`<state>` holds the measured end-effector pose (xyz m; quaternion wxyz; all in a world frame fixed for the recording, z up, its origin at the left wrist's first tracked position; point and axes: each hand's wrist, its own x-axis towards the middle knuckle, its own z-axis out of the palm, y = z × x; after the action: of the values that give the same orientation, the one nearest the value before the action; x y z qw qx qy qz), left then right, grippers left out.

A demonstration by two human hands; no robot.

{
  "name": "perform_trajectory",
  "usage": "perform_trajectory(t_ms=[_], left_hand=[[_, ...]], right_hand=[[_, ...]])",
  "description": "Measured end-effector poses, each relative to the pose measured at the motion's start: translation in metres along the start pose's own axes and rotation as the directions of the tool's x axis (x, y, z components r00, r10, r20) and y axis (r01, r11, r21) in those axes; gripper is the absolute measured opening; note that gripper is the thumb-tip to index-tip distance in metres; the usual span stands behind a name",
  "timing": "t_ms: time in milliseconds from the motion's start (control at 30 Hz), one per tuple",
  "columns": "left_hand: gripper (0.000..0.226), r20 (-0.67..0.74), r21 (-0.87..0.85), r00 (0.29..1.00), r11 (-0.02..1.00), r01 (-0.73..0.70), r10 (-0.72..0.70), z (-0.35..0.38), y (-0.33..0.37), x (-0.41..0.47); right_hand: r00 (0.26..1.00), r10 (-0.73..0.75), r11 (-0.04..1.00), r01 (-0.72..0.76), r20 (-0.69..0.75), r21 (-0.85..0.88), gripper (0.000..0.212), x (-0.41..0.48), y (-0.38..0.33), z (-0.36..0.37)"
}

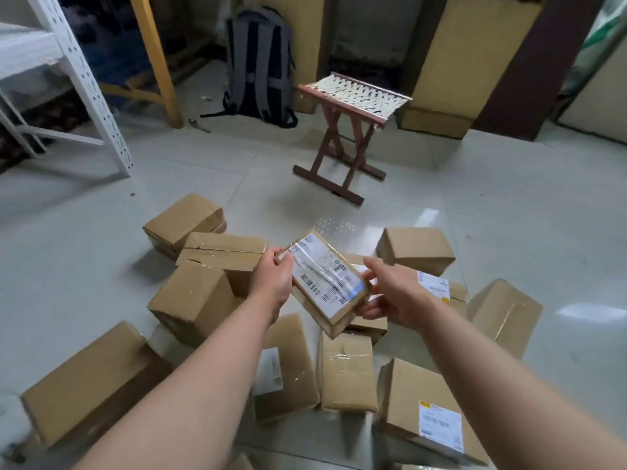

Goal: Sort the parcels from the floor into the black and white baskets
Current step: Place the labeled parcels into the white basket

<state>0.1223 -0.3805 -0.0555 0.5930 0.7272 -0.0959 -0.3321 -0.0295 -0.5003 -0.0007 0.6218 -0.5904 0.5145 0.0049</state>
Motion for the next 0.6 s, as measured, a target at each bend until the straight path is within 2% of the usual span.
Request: perform_trajectory(t_ms=[133,233,367,433,500,600], left_hand=[[0.023,0.126,0.04,0.989,0.996,0.079,-0.084,0.036,-0.029,-0.012],[0.036,0.153,0.077,0.973,0.984,0.163,-0.173,0.05,-0.046,-0.018],[0.037,0.198,0.103,0.955,0.973,0.206,-0.223,0.057,-0.066,-0.024],[0.032,0.212,0.108,0.945,0.967,0.232,-0.25,0.058,-0.074,-0.031],[0.018,0.232,0.073,0.928,0.957,0.281,-0.291,0.059,-0.081,-0.039],[0.032,0.272,0.041,0.908,0.947,0.319,-0.317,0.062,-0.094,-0.042]], right_hand=[[0.989,0.139,0.99,-0.137,0.049,-0.046,0.044,-0.004,0.048,-0.018],[0.975,0.198,0.976,-0.187,0.103,-0.111,0.054,-0.007,0.071,-0.027],[0.953,0.241,0.96,-0.207,0.181,-0.191,0.05,-0.008,0.089,-0.032],[0.944,0.274,0.945,-0.228,0.184,-0.235,0.047,-0.004,0.099,-0.031],[0.941,0.289,0.928,-0.231,0.173,-0.293,0.045,0.003,0.109,-0.029],[0.962,0.252,0.911,-0.198,0.109,-0.361,0.05,0.014,0.122,-0.028]])
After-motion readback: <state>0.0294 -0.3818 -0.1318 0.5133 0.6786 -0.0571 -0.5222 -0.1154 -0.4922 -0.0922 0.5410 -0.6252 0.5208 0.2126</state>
